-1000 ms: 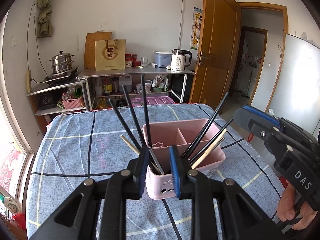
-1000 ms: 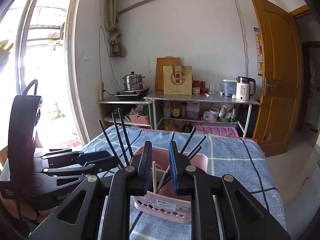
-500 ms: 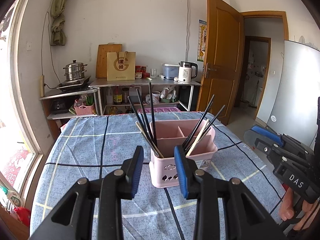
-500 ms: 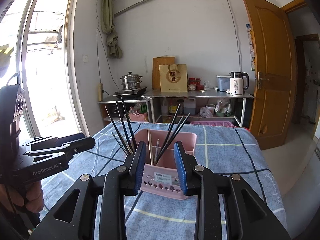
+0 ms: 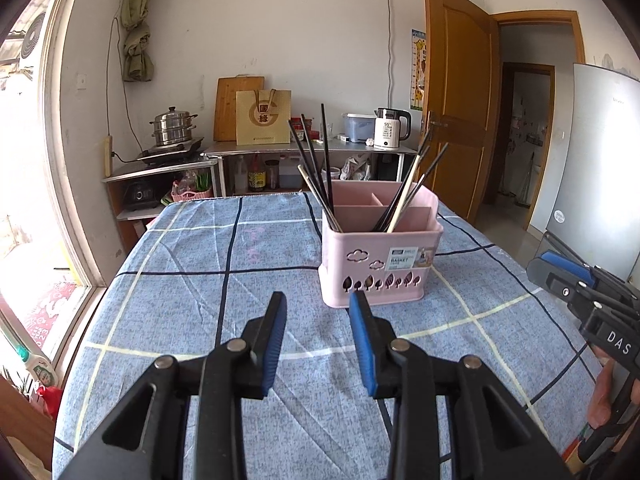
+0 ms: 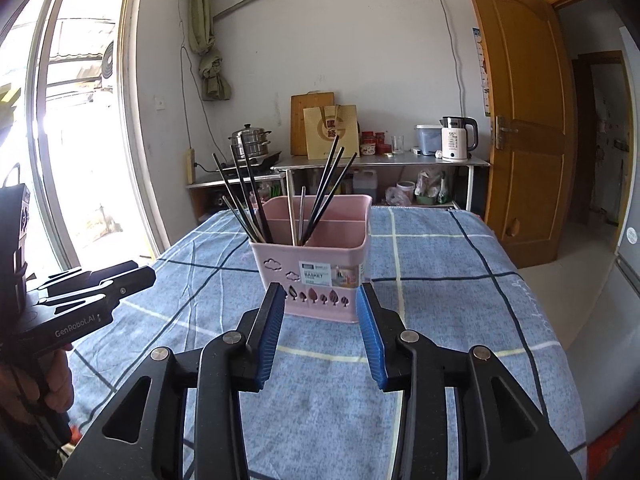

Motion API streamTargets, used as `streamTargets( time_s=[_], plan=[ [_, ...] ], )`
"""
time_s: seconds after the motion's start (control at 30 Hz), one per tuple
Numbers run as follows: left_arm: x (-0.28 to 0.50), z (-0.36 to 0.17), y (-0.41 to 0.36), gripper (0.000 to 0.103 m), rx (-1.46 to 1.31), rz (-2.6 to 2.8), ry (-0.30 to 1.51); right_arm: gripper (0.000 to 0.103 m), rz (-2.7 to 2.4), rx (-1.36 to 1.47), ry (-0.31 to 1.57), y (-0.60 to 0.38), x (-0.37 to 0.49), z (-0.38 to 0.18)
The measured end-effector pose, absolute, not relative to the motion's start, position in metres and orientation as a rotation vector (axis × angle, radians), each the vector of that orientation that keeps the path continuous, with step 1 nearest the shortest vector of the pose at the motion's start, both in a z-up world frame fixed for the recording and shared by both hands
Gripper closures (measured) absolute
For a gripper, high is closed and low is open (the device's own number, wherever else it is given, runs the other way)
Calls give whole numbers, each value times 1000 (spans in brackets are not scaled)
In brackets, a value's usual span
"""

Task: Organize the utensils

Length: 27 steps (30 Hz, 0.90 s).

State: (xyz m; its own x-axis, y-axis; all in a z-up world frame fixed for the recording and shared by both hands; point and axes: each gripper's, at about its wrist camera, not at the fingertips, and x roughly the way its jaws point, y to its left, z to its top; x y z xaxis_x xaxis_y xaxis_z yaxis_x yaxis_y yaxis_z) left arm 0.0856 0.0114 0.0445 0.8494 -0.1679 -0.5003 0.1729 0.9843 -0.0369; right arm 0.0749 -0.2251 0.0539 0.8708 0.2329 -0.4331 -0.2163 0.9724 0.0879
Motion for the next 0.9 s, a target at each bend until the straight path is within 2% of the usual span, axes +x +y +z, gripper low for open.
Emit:
streamTargets(
  time_s=[0.17,0.37,0.9],
  plan=[
    [68,31,12,69,0,-174,540,64,231,13,478,-222,58,43],
    [52,19,11,63,-13,-172,553,64,231,14,503,-221,45,29],
    [30,4,9,63,0,-156,526,64,233,-2,522,-216,33,12]
  ],
)
